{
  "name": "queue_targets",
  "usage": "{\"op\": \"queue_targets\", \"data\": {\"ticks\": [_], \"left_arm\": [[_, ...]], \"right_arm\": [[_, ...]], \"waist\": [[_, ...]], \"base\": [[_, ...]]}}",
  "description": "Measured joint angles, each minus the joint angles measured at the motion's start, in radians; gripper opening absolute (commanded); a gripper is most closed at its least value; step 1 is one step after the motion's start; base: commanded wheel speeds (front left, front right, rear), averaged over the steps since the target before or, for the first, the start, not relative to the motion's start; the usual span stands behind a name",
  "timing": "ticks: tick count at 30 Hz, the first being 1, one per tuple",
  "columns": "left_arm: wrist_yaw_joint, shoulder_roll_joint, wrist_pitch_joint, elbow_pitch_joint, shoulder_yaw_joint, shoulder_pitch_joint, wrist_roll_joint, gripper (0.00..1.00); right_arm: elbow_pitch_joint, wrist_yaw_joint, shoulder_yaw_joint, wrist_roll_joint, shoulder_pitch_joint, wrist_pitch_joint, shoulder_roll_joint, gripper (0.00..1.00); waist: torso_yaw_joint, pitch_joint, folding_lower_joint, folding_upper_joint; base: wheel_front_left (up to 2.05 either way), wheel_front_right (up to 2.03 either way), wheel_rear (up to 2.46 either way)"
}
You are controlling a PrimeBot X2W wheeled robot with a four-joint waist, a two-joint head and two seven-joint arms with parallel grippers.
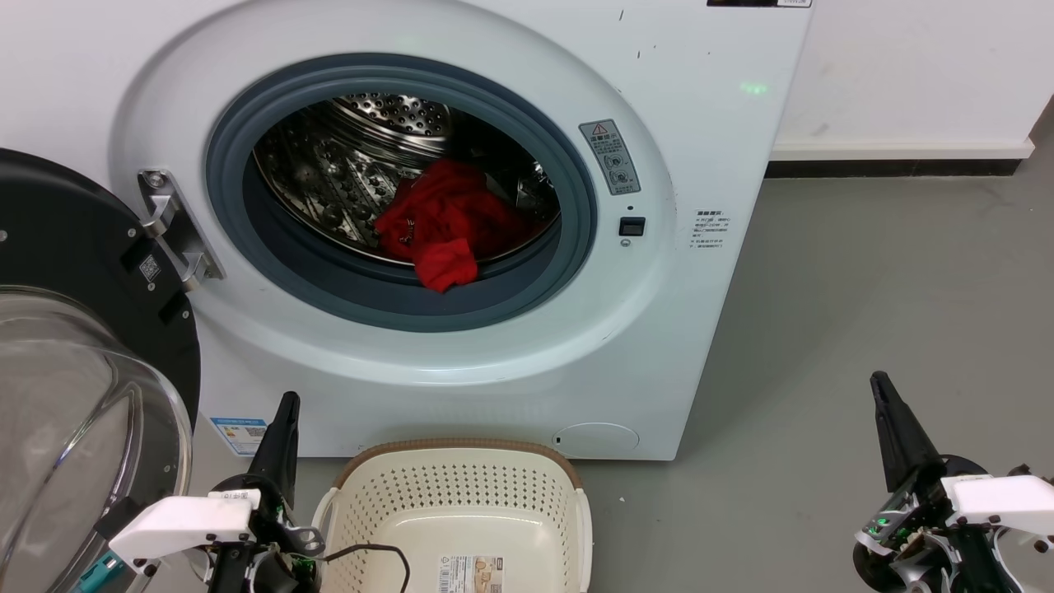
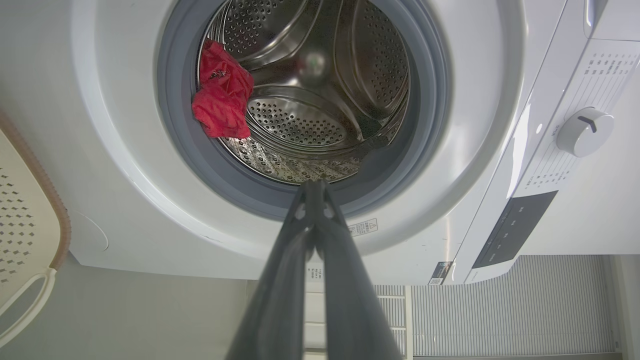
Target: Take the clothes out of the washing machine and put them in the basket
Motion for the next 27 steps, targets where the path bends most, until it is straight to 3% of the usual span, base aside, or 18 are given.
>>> {"op": "queue_targets", "data": {"ticks": [22,23,27], "left_arm": [[0.000,0.000,0.000,0.000,0.000,0.000,0.000,0.00],[0.000,0.000,0.000,0.000,0.000,0.000,0.000,1.00],[0.000,-0.003,-0.007,0.021,-0.012,0.027,0.000,1.00]], "right_arm": [[0.000,0.000,0.000,0.000,0.000,0.000,0.000,0.00],[0.000,0.000,0.000,0.000,0.000,0.000,0.000,1.00],[0.021,0.000,0.004,0.001,0.027,-0.009,0.002,1.00]], "waist": [[0.000,0.000,0.0000,0.0000],[0.000,0.000,0.0000,0.0000],[0.000,0.000,0.0000,0.0000]], "base": [[0.00,0.00,0.00],[0.00,0.00,0.00],[0.00,0.00,0.00]]}}
